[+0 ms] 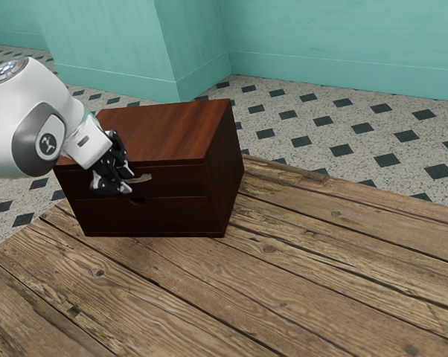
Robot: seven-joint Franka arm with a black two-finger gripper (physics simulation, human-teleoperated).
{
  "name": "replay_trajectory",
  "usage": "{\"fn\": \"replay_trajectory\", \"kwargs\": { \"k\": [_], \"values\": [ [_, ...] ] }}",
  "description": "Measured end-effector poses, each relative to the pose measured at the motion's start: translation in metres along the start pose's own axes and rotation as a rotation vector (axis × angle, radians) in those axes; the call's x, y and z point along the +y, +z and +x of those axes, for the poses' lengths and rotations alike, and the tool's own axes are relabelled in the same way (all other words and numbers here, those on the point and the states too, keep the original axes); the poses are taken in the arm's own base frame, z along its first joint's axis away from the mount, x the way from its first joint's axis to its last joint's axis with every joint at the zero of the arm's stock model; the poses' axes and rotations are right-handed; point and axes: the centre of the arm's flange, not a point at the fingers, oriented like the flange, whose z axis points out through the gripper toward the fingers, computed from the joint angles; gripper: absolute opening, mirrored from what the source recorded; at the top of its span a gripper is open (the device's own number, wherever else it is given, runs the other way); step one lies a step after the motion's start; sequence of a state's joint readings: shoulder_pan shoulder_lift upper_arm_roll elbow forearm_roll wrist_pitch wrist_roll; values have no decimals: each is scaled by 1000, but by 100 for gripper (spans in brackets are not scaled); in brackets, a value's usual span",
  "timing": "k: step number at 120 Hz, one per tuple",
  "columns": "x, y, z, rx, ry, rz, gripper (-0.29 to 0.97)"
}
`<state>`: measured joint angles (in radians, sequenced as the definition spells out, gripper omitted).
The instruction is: Pull the drawer handle with one arm to open the drawer
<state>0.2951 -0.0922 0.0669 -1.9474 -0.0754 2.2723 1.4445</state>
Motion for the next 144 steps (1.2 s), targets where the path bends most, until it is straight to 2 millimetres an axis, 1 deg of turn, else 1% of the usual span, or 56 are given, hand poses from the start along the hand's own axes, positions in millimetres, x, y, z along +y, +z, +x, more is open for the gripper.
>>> {"fn": "replay_trajectory", "kwargs": {
  "k": [39,74,102,144],
  "values": [
    [0,1,0,-4,1,4,12],
    [3,0,-3,-10,1,2,15],
    [19,-7,-9,-15,-3,-1,15],
    [30,-9,-12,-20,-1,-6,14]
  ]
}}
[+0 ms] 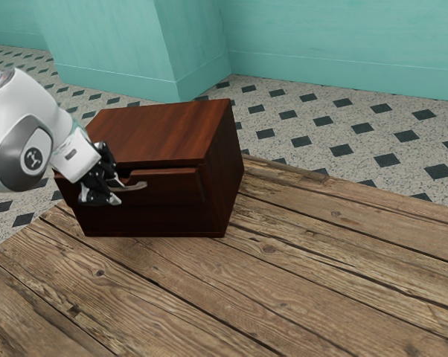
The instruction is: Pull the drawer handle with one arm to open the drawer
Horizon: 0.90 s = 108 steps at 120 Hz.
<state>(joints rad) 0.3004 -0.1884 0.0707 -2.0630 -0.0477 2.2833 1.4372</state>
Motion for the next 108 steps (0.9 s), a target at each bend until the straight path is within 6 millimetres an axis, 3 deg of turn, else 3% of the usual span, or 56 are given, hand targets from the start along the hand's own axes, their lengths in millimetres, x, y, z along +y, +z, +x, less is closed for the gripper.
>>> {"fn": "replay_trajectory", "kwargs": {
  "k": [45,108],
  "values": [
    [8,-5,-2,2,-1,2,6],
    [26,-13,-4,-9,15,-5,4]
  ]
}}
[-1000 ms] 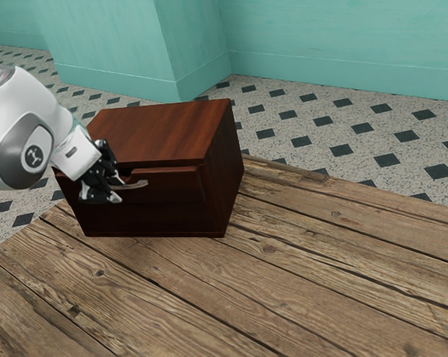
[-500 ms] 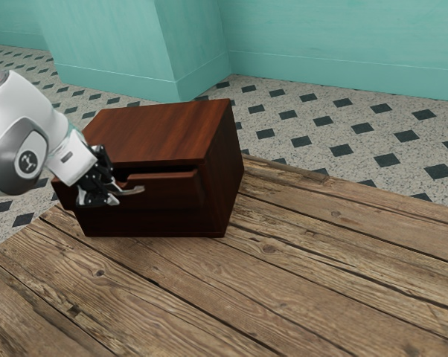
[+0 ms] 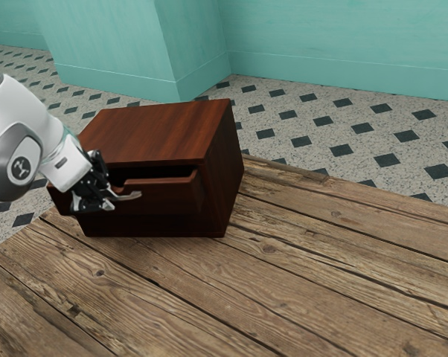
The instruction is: Pull the drawer handle with one arm to open the drawer
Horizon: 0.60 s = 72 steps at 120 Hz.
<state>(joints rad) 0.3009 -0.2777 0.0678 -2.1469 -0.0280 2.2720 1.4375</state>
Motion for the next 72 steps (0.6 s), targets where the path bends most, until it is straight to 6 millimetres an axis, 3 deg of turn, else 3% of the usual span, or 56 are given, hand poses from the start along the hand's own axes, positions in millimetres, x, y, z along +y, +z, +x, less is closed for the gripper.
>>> {"fn": "replay_trajectory", "kwargs": {
  "k": [72],
  "values": [
    [32,-9,7,5,25,-18,6]
  ]
}}
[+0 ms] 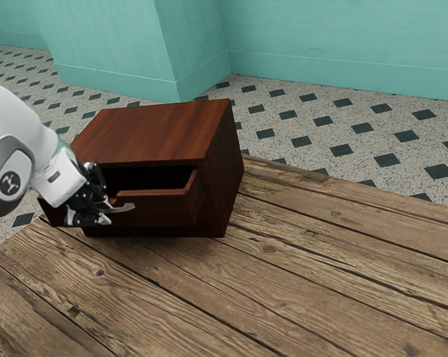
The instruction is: Pull the drawer handle with one arm to open the drawer
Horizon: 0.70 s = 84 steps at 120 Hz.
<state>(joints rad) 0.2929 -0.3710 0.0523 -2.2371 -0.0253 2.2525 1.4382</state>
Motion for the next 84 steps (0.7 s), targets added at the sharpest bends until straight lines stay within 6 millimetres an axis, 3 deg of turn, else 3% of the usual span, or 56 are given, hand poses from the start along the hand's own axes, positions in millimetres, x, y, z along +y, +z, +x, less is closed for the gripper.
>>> {"fn": "replay_trajectory", "kwargs": {
  "k": [84],
  "values": [
    [40,-13,-5,4,4,-7,9]
  ]
}}
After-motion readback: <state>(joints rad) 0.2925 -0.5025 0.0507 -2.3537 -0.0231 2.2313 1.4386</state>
